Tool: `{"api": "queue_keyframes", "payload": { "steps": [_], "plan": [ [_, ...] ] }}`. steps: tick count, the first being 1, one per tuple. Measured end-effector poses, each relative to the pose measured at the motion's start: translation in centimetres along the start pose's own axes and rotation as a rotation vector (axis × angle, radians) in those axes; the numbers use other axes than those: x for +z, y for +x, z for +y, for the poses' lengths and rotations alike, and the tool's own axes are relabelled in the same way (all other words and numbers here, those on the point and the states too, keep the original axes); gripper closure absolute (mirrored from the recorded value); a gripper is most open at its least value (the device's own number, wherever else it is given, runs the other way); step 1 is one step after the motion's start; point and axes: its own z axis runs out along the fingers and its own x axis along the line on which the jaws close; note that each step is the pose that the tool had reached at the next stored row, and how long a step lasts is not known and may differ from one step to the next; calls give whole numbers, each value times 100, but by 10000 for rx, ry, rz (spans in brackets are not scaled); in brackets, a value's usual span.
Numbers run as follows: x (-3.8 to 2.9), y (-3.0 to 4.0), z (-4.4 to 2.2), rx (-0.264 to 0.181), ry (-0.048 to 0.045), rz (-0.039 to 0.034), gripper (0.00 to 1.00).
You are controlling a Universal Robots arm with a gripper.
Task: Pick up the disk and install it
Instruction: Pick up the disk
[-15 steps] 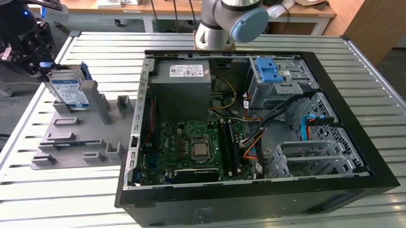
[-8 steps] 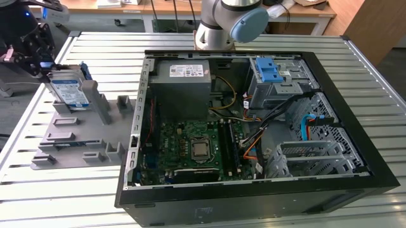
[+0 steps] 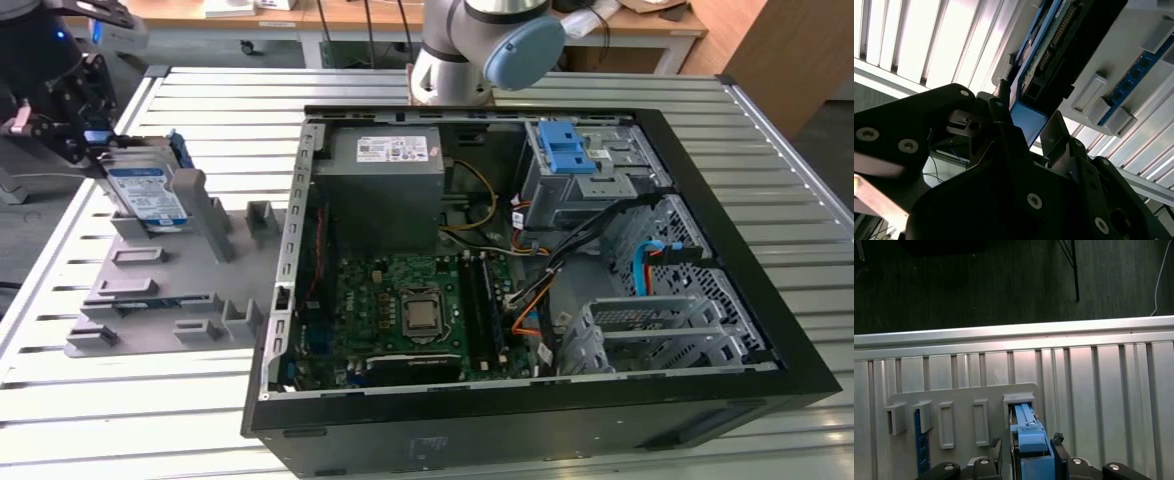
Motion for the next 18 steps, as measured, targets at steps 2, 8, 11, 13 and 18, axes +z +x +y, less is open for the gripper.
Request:
{"api": "queue_keyframes", "payload": {
  "steps": [2, 8, 11, 13, 18],
  "plan": [
    [8, 0, 0, 0, 22, -3, 49],
    [16, -1, 0, 0, 53, -10, 49],
    [17, -1, 0, 0, 53, -11, 49],
    [17, -1, 0, 0, 53, -10, 51],
    [17, -1, 0, 0, 53, -11, 60]
  ]
}}
